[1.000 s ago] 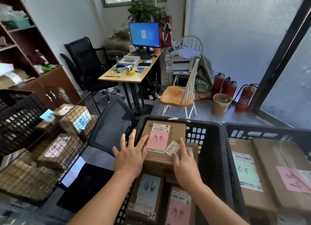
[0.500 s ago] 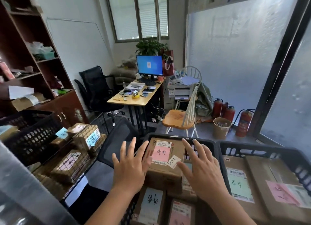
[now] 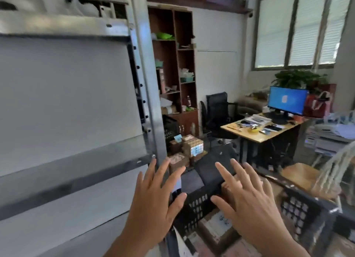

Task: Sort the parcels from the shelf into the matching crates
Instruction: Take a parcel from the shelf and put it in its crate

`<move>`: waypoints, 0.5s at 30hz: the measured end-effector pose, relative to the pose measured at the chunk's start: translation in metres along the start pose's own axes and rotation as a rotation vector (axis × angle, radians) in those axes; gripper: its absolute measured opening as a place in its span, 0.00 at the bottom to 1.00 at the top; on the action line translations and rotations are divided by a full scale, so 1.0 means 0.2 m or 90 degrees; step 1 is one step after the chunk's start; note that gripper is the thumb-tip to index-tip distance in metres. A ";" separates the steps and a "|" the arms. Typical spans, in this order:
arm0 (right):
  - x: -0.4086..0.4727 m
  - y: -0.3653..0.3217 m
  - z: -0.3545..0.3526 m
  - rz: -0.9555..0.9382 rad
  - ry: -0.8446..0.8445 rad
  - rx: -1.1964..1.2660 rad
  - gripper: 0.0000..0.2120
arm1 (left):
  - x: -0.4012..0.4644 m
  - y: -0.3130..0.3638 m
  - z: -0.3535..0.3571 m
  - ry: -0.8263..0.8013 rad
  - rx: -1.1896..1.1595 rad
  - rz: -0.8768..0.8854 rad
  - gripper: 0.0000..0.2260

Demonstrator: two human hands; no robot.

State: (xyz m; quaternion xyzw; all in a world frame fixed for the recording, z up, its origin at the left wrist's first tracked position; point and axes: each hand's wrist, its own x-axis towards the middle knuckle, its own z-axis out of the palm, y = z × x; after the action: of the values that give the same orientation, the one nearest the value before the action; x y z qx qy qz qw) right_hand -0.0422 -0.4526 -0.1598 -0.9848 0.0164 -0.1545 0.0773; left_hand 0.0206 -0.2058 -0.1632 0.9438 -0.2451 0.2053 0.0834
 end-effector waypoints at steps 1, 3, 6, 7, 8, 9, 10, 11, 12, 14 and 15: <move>-0.01 -0.07 -0.01 -0.037 -0.018 0.002 0.38 | -0.11 -0.03 -0.09 0.002 0.028 -0.040 0.30; -0.02 -0.25 -0.05 -0.124 -0.018 0.016 0.39 | -0.32 -0.12 -0.27 0.021 0.082 -0.120 0.31; -0.05 -0.57 -0.12 -0.225 -0.027 0.015 0.43 | -0.67 -0.27 -0.54 0.043 0.154 -0.222 0.31; -0.07 -0.68 -0.13 -0.256 -0.040 0.018 0.44 | -0.79 -0.31 -0.63 0.047 0.171 -0.257 0.31; -0.10 -0.80 -0.14 -0.288 -0.043 0.029 0.45 | -0.91 -0.36 -0.71 0.049 0.193 -0.294 0.32; -0.14 -0.92 -0.16 -0.322 -0.032 0.040 0.46 | -1.04 -0.41 -0.79 0.053 0.216 -0.329 0.32; -0.18 -1.05 -0.19 -0.351 -0.013 0.035 0.48 | -1.16 -0.45 -0.87 0.059 0.233 -0.363 0.32; -0.22 -1.17 -0.19 -0.366 0.005 0.028 0.48 | -1.28 -0.50 -0.94 0.063 0.246 -0.397 0.33; -0.27 -1.30 -0.20 -0.382 0.023 0.038 0.48 | -1.40 -0.55 -1.03 0.056 0.250 -0.433 0.33; -0.36 -1.54 -0.17 -0.421 0.076 0.060 0.47 | -1.66 -0.64 -1.20 0.053 0.276 -0.490 0.32; -0.41 -1.66 -0.17 -0.439 0.102 0.069 0.47 | -1.79 -0.69 -1.27 0.048 0.294 -0.511 0.33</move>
State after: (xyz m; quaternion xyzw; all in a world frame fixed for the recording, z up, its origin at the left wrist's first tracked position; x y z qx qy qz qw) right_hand -0.1285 -0.1241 -0.1013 -0.9116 -0.3191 -0.2491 0.0709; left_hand -0.2847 0.1326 -0.0955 0.9497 0.1947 0.2404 -0.0476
